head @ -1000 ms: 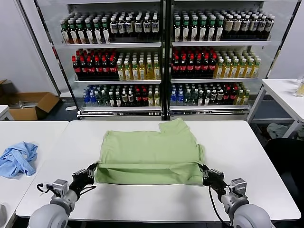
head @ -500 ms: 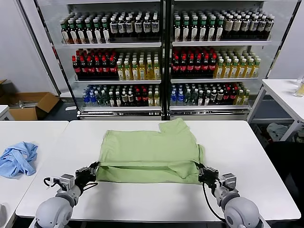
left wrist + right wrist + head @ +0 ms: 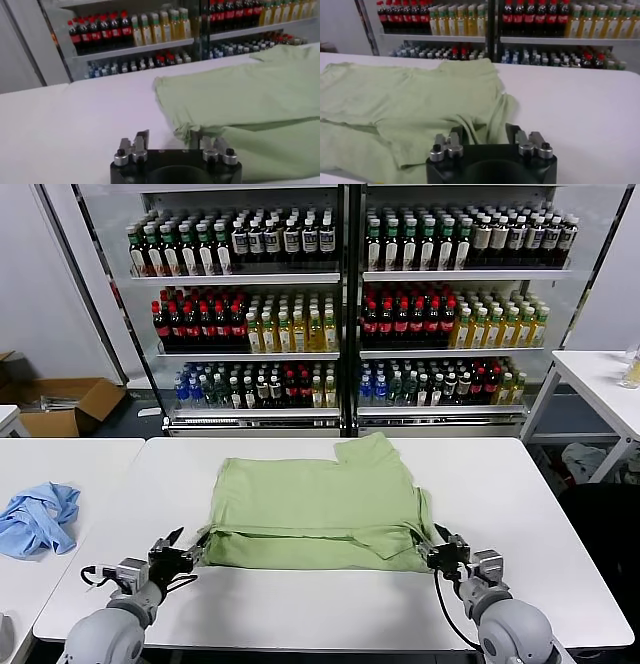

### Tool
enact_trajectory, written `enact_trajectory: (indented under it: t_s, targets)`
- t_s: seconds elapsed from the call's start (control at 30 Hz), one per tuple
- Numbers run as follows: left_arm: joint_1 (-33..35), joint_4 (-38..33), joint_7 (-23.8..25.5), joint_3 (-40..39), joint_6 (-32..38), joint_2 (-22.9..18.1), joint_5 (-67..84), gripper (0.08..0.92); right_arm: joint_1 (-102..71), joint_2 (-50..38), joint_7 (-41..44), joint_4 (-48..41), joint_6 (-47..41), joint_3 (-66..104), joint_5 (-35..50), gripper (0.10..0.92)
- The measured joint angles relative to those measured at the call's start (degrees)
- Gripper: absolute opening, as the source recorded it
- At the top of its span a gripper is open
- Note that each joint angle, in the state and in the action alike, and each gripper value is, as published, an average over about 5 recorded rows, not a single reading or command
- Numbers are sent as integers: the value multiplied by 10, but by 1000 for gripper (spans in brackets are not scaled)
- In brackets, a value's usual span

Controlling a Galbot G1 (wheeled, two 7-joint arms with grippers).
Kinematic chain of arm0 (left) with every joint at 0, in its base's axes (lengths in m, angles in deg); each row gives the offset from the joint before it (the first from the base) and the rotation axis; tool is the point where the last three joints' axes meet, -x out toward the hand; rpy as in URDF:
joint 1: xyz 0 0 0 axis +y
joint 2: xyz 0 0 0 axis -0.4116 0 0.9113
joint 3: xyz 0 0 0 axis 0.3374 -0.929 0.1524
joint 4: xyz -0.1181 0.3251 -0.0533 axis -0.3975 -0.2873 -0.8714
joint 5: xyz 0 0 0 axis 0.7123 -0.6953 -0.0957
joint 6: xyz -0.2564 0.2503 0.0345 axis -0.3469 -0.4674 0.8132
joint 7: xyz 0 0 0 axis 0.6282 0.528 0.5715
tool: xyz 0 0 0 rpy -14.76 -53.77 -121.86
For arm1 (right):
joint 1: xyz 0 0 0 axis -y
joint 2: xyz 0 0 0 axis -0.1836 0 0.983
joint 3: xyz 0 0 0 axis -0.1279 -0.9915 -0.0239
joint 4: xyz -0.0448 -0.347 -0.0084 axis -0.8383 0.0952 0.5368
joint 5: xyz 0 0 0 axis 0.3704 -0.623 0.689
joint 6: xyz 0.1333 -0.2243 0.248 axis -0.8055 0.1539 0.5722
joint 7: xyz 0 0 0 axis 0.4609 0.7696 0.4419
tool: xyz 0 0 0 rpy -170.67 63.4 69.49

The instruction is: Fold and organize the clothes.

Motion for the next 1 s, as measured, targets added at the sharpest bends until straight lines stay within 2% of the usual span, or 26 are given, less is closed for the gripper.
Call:
enact_trajectory:
  t_s: [0.13,0.27,0.43,1.0]
  targets:
    - [18,-18,-2,-1,-3,-7,9,792,-17,8,-6,5,-1,-1,-7,819]
    - [24,-20,-7,-7,-5,-14,13,820,-23,17,-10,5,1,-6,-9,815]
    - [19,-8,-18,-9,-11,-17,20,792,-24,28,-10,-3,6,-12,-3,710]
    - [4,16,-33,-22,-45,-20,22,307,-28,42,-8,-11,10,-15,2,234]
